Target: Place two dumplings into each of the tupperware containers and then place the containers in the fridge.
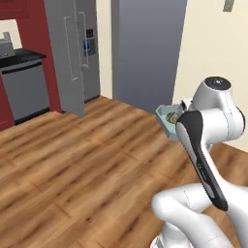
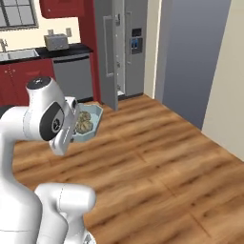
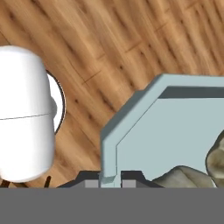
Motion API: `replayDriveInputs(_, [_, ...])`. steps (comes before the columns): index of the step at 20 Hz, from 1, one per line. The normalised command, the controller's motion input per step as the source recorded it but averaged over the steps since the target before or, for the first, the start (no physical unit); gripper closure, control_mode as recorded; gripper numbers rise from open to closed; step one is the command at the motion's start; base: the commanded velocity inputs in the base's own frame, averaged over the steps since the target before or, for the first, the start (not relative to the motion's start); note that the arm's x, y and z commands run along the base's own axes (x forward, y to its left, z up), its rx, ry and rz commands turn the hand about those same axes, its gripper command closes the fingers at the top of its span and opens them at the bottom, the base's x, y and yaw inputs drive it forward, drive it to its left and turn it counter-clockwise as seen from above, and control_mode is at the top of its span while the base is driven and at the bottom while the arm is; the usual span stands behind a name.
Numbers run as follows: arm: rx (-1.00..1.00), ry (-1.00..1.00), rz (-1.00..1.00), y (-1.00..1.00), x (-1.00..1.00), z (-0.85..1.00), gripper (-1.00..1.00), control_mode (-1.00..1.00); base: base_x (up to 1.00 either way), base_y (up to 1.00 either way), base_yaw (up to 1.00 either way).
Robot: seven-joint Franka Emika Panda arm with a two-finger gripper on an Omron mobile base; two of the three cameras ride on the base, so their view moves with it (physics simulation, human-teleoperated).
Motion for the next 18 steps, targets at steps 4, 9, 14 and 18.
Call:
replayDriveInputs(4, [0.00,0.00,0.00,0.00,0.00,0.00,1.00,1.00,1.00,-0.63,0.26])
replayDriveInputs(9, [0.00,0.00,0.00,0.00,0.00,0.00,1.00,1.00,1.00,-0.21,0.31])
replayDriveInputs(14, [0.00,0.00,0.00,0.00,0.00,0.00,1.00,1.00,1.00,0.12,0.00])
replayDriveInputs(18, [0.00,0.00,0.00,0.00,0.00,0.00,1.00,1.00,1.00,-0.38,0.05])
